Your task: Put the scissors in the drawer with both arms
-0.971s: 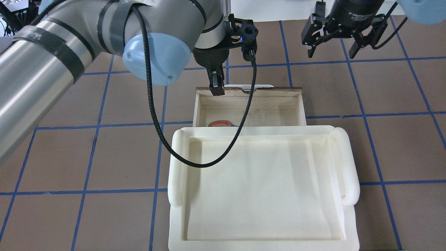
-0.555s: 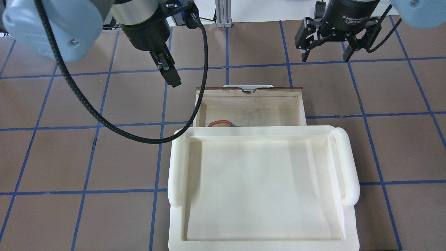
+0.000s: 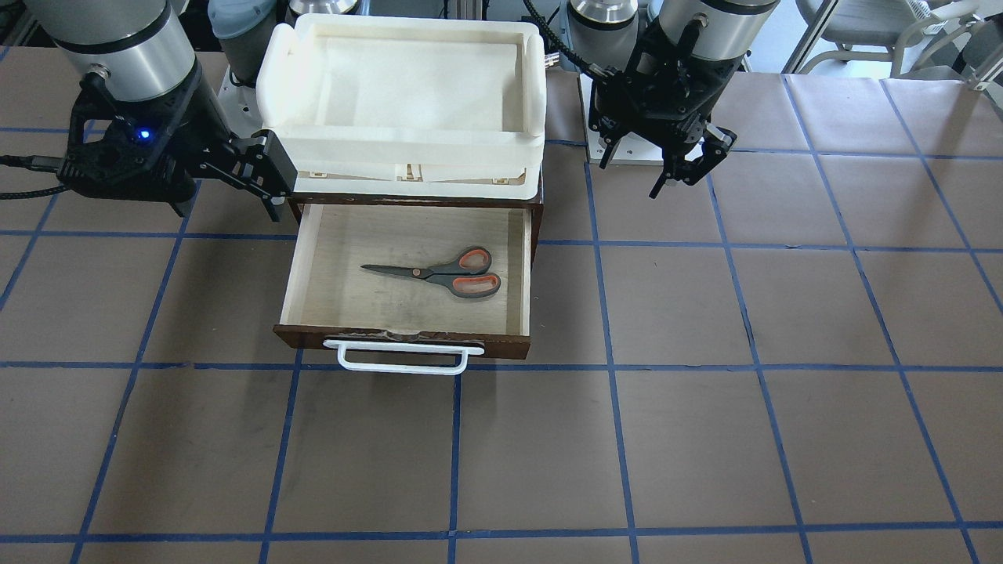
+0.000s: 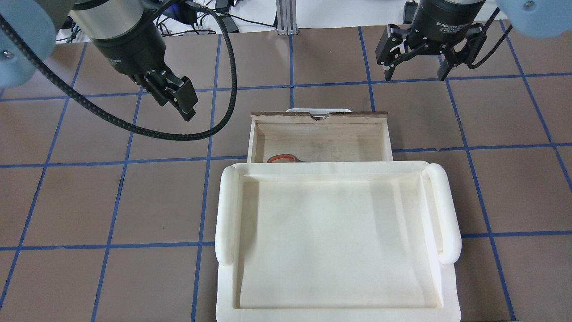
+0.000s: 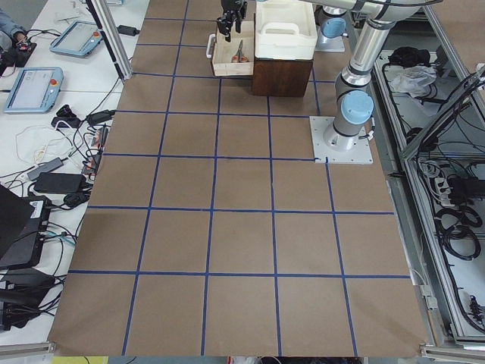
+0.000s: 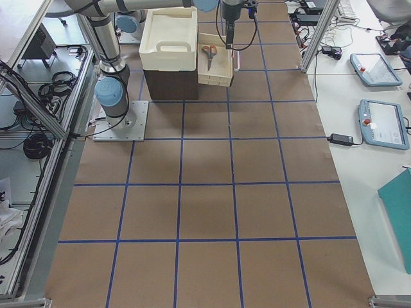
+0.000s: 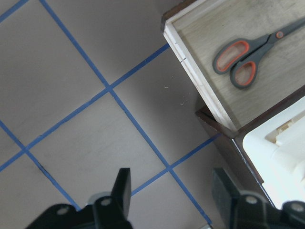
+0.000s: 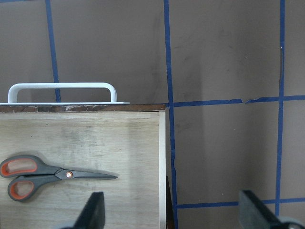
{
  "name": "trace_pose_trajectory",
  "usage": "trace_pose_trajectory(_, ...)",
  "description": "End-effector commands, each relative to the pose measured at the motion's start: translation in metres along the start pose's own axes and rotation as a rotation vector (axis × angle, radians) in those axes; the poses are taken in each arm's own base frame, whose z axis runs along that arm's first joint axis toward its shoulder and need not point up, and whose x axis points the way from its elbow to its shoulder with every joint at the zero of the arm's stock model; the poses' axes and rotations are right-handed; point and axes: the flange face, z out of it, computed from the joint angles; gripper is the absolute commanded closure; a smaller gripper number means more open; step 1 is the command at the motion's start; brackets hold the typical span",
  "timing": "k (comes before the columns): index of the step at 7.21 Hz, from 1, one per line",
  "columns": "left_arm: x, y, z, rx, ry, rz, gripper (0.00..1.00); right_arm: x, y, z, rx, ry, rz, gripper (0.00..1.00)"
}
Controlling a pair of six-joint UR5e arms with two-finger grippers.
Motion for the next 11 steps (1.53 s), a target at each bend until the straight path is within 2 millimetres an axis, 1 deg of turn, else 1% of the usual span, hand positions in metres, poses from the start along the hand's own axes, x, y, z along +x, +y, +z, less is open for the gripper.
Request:
trace_pose_trajectory(1,-0.031,0.018,-0.007,0.026,-0.072,-0.108,0.11,0.001,0.000,0.001,-0.001,0.007,-0.002,0.00)
trace_pose_trajectory(2,-0.040,0.023,0.004,0.007,-0.061,-0.233,0.00,0.000,0.000,0.000,0.000,0.006,-0.002,0.00)
trace_pose_trajectory(3,-0.036,0.023,0.010,-0.002,-0.059,-0.258,0.00,0.000,0.000,0.001,-0.001,0.004,0.003,0.00)
trace_pose_trajectory(4,-0.035,0.024,0.008,0.007,-0.060,-0.395,0.00,0.000,0.000,0.001,-0.001,0.004,0.003,0.00)
trace_pose_trajectory(5,-0.033,0.024,0.008,0.012,-0.057,-0.468,0.00,0.000,0.000,0.002,-0.004,0.006,0.003,0.00)
trace_pose_trajectory(7,-0.032,0.026,0.008,0.006,-0.059,-0.522,0.00,0.001,0.000,0.004,-0.006,0.008,0.003,0.00)
trace_pose_trajectory(9,-0.032,0.028,0.008,0.005,-0.059,-0.524,0.00,0.001,0.000,0.005,-0.009,0.010,0.003,0.00)
trace_pose_trajectory(11,-0.030,0.028,0.013,-0.008,-0.052,-0.524,0.00,0.002,0.000,0.005,-0.010,0.016,0.001,0.00)
